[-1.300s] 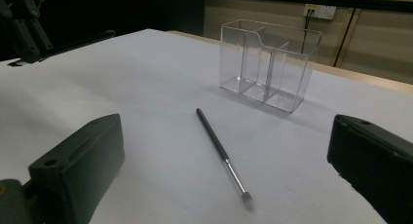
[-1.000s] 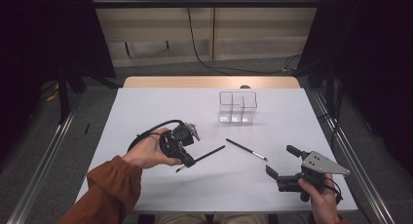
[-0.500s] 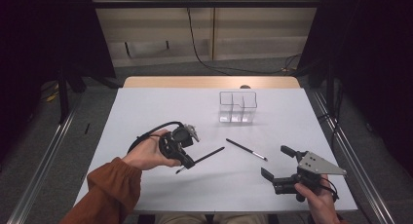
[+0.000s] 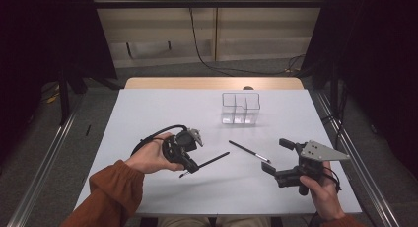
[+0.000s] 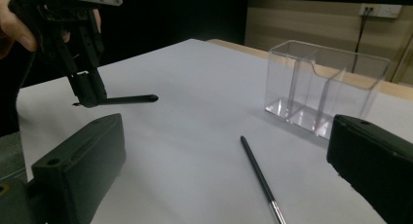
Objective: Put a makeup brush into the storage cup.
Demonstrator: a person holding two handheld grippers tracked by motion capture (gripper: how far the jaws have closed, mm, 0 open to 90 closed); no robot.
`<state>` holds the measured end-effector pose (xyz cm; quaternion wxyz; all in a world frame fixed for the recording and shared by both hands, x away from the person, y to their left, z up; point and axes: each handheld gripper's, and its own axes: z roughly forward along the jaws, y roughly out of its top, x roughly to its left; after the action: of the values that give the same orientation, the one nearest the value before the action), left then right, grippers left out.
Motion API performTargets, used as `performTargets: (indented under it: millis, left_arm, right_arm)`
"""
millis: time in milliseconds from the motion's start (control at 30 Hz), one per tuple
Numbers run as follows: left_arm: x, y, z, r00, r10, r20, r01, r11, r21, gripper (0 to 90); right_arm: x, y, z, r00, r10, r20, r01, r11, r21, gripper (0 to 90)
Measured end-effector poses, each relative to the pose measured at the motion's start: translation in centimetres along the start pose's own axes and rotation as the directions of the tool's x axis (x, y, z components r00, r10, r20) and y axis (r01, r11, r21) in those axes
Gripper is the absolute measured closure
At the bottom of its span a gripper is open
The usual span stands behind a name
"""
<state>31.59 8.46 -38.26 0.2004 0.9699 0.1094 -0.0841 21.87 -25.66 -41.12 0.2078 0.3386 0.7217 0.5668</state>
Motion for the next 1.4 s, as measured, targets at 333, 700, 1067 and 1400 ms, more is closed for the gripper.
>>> performTargets:
  millis: [333, 700, 1067, 1400]
  left_arm:
    - [-0.2, 0.2, -0.3, 0.9999, 0.014, 0.006, -0.014, 0.9999, 0.007, 84.2]
    - [-0.5, 0.5, -0.5, 0.9996, 0.026, 0.007, -0.027, 0.9994, 0.020, 84.2]
    - [-0.8, 1.0, -0.5, 0.9990, 0.044, 0.010, -0.044, 0.9986, 0.029, 84.2]
    - [-0.9, 1.6, -0.6, 0.9983, 0.058, 0.001, -0.058, 0.9972, 0.048, 84.2]
  right_arm:
    - [0.3, 2.6, 1.7, 0.9956, -0.039, -0.085, 0.044, 0.998, 0.054, 0.2]
    - [0.6, 4.3, 3.4, 0.9783, -0.084, -0.189, 0.111, 0.985, 0.134, 0.3]
    - [0.9, 5.4, 5.4, 0.9537, -0.063, -0.294, 0.147, 0.950, 0.274, 1.6]
    - [1.2, 6.9, 7.7, 0.9243, -0.071, -0.375, 0.224, 0.897, 0.382, 2.9]
